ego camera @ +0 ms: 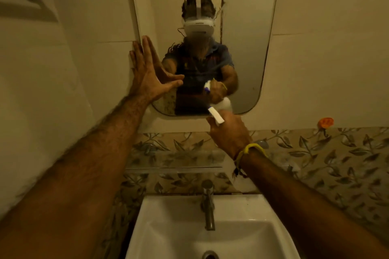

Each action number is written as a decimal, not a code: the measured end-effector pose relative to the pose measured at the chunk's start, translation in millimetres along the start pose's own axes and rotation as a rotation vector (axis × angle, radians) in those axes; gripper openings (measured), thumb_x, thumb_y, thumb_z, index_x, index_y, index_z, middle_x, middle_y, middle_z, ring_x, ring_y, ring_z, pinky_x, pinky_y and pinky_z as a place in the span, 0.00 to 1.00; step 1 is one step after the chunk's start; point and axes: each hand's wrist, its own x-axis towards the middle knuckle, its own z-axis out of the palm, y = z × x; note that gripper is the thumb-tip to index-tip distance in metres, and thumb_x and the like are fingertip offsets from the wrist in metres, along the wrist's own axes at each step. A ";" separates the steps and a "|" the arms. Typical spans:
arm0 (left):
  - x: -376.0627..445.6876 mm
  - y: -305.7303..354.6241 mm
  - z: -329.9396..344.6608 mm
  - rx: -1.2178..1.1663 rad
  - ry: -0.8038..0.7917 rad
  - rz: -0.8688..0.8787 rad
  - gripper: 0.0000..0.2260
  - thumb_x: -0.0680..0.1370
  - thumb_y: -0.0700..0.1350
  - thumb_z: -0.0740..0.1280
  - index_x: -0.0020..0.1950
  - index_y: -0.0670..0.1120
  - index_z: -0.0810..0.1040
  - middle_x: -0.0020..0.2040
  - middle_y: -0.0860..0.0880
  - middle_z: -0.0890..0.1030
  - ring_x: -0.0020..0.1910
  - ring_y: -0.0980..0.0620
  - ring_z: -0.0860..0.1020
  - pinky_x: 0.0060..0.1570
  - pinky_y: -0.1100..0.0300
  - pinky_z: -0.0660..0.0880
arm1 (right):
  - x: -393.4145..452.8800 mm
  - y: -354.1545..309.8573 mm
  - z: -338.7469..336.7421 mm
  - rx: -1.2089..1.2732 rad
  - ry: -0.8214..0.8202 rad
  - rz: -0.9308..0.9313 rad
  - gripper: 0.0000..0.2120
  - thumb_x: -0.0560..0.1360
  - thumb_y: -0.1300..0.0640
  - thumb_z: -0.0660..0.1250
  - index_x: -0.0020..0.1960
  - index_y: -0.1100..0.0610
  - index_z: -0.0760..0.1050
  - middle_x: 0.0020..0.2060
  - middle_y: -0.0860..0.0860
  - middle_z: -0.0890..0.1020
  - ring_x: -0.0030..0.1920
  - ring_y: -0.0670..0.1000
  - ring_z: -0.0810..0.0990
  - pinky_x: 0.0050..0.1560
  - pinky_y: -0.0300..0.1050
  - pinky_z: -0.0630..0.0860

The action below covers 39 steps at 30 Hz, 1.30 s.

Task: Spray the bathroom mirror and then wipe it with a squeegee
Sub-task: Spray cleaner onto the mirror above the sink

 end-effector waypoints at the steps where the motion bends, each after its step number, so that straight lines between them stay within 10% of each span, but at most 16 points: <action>1: 0.0 -4.1 -3.9 -0.019 -0.012 0.015 0.67 0.63 0.64 0.80 0.81 0.48 0.31 0.82 0.45 0.33 0.81 0.39 0.35 0.76 0.35 0.43 | -0.7 -10.2 3.0 -0.006 -0.008 -0.033 0.07 0.77 0.46 0.63 0.46 0.49 0.74 0.38 0.48 0.80 0.37 0.52 0.80 0.35 0.45 0.78; 10: -9.5 -32.1 -9.7 -0.050 -0.077 -0.082 0.48 0.79 0.55 0.70 0.81 0.56 0.32 0.83 0.51 0.36 0.81 0.39 0.36 0.75 0.29 0.48 | 9.2 -83.5 11.9 0.080 0.089 -0.255 0.08 0.76 0.50 0.68 0.48 0.54 0.76 0.31 0.41 0.67 0.30 0.42 0.69 0.32 0.40 0.70; 18: -17.6 -8.3 -7.7 0.051 -0.144 -0.072 0.41 0.82 0.58 0.63 0.80 0.60 0.32 0.81 0.43 0.31 0.78 0.32 0.32 0.74 0.30 0.44 | 20.1 -94.6 -31.4 0.166 0.323 -0.282 0.15 0.78 0.46 0.65 0.58 0.55 0.77 0.47 0.54 0.83 0.44 0.56 0.83 0.45 0.53 0.83; 22: -23.0 4.6 -12.3 0.047 -0.177 -0.116 0.41 0.83 0.55 0.63 0.80 0.60 0.32 0.80 0.42 0.30 0.77 0.31 0.31 0.73 0.28 0.46 | 21.0 -76.8 -50.0 0.137 0.414 -0.259 0.15 0.79 0.48 0.65 0.61 0.55 0.78 0.43 0.49 0.82 0.40 0.47 0.79 0.34 0.24 0.71; 26: -35.4 19.7 -11.5 0.067 -0.160 -0.192 0.43 0.82 0.52 0.66 0.81 0.60 0.34 0.81 0.39 0.33 0.79 0.30 0.36 0.75 0.28 0.48 | 5.9 -58.0 -56.3 0.092 0.414 -0.199 0.13 0.79 0.47 0.65 0.52 0.56 0.81 0.35 0.46 0.77 0.34 0.46 0.76 0.26 0.27 0.65; 33: -128.8 59.8 63.8 0.184 -0.059 0.141 0.39 0.81 0.61 0.62 0.83 0.49 0.43 0.83 0.38 0.42 0.81 0.34 0.42 0.76 0.29 0.49 | -40.1 -24.4 -53.6 0.204 0.333 -0.020 0.13 0.77 0.47 0.67 0.51 0.58 0.80 0.38 0.53 0.82 0.34 0.56 0.83 0.32 0.53 0.82; 39: -264.1 84.9 149.1 -0.225 -0.172 0.270 0.30 0.83 0.53 0.62 0.83 0.45 0.56 0.83 0.40 0.53 0.82 0.39 0.49 0.79 0.41 0.54 | -132.1 39.4 -77.5 0.390 0.409 0.159 0.06 0.78 0.51 0.67 0.49 0.52 0.79 0.32 0.55 0.78 0.25 0.50 0.78 0.23 0.38 0.73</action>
